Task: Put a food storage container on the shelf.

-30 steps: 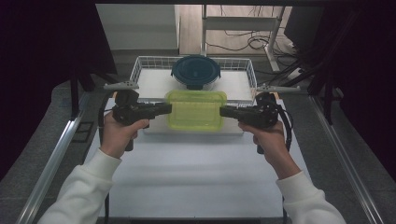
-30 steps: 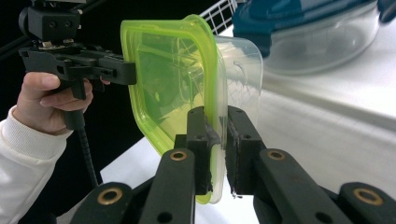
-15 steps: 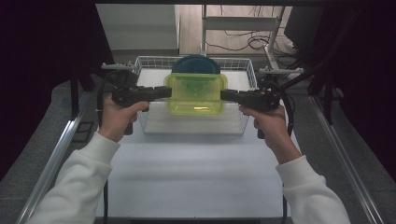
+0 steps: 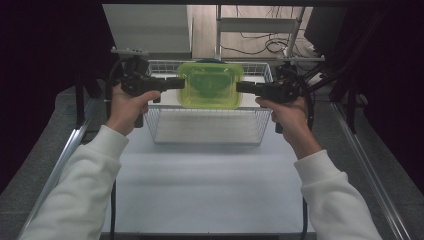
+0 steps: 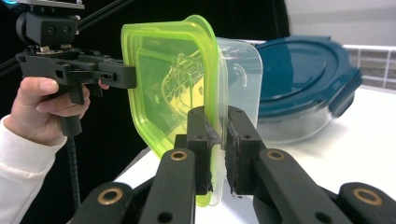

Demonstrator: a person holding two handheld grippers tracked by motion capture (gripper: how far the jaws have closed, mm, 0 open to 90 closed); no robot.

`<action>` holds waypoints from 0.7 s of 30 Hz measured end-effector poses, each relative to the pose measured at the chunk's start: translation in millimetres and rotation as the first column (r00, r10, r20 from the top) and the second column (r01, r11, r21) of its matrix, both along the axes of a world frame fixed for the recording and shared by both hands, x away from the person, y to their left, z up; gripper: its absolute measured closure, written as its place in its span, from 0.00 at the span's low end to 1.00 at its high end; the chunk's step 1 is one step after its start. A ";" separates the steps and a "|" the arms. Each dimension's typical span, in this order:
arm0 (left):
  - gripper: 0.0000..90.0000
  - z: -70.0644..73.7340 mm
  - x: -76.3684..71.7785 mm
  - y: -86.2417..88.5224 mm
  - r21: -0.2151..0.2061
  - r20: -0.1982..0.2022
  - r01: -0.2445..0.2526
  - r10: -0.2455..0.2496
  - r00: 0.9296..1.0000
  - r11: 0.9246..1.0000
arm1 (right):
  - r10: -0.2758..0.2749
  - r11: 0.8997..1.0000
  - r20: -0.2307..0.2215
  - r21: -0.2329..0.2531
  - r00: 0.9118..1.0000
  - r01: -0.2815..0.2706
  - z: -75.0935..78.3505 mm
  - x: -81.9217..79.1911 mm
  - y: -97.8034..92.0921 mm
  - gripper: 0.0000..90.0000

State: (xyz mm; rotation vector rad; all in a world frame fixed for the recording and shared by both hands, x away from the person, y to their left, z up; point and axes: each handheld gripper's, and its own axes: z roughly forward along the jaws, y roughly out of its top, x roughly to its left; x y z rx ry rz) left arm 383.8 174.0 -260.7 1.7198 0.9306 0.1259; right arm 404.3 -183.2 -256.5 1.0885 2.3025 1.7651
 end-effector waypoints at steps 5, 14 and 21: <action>0.90 11.3 12.7 1.0 -0.002 -0.009 -0.001 0.001 1.000 1.000 | -0.001 1.000 -0.007 0.020 1.000 0.001 8.5 12.7 -0.1 0.89; 0.90 14.1 37.6 5.7 -0.032 -0.046 -0.005 0.003 0.999 0.999 | -0.003 1.000 -0.041 0.027 0.999 0.004 18.3 36.1 3.7 0.89; 0.90 12.1 56.6 6.2 -0.048 -0.079 -0.008 0.004 0.997 0.999 | -0.018 0.999 -0.088 0.031 0.996 0.021 16.7 53.7 4.0 0.89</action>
